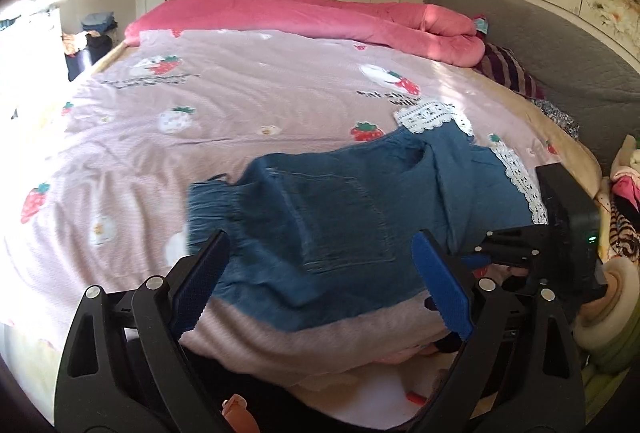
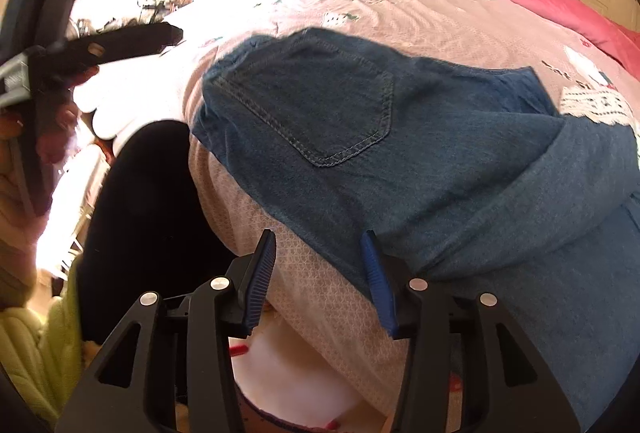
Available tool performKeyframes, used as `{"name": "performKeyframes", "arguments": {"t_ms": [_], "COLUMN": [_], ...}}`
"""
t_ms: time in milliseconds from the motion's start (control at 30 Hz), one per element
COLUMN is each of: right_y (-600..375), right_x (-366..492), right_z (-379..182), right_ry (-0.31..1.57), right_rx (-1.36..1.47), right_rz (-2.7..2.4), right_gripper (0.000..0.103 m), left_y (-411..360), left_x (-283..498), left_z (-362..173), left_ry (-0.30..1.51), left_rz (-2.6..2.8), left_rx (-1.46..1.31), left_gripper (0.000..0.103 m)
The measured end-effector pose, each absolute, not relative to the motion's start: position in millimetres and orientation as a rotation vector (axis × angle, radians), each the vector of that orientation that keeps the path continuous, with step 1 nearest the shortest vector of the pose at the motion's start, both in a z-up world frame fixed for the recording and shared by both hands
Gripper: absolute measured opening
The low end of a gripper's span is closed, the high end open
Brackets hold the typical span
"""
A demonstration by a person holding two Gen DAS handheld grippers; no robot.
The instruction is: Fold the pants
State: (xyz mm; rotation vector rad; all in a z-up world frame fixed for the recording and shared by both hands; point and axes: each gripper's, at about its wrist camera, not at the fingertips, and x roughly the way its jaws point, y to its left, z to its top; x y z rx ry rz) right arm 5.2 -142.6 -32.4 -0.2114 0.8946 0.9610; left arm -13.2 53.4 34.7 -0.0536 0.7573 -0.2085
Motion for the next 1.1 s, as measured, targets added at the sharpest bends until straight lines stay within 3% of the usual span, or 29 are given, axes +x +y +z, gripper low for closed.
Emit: {"name": "performKeyframes", "arguments": {"t_ms": [167, 367, 533, 867, 1033, 1100], "right_y": [-170.0, -174.0, -155.0, -139.4, -159.7, -177.0], "right_x": [8.6, 22.2, 33.6, 51.4, 49.5, 48.7], "right_z": [-9.3, -2.4, -13.2, -42.5, -22.2, -6.3], "right_ry": [0.833, 0.81, 0.85, 0.938, 0.898, 0.848], "right_rx": [-0.156, -0.111, -0.116, -0.157, -0.088, -0.059], "right_rz": [0.878, 0.809, 0.827, 0.795, 0.813, 0.797], "right_gripper": [0.046, 0.047, 0.047, 0.047, 0.048, 0.053], "left_y": [31.8, 19.3, 33.4, 44.5, 40.7, 37.2], "left_x": [-1.4, 6.0, 19.2, 18.4, 12.9, 4.4], "left_z": [16.9, -18.6, -48.5, -53.1, -44.0, -31.8], "left_ry": [0.782, 0.868, 0.933, 0.908, 0.869, 0.827], "left_rz": [-0.25, -0.179, -0.174, -0.195, -0.184, -0.184], "left_rx": [-0.027, 0.121, 0.055, -0.008, 0.012, 0.026], "left_gripper": [0.071, 0.034, 0.035, 0.035, 0.036, 0.041]}}
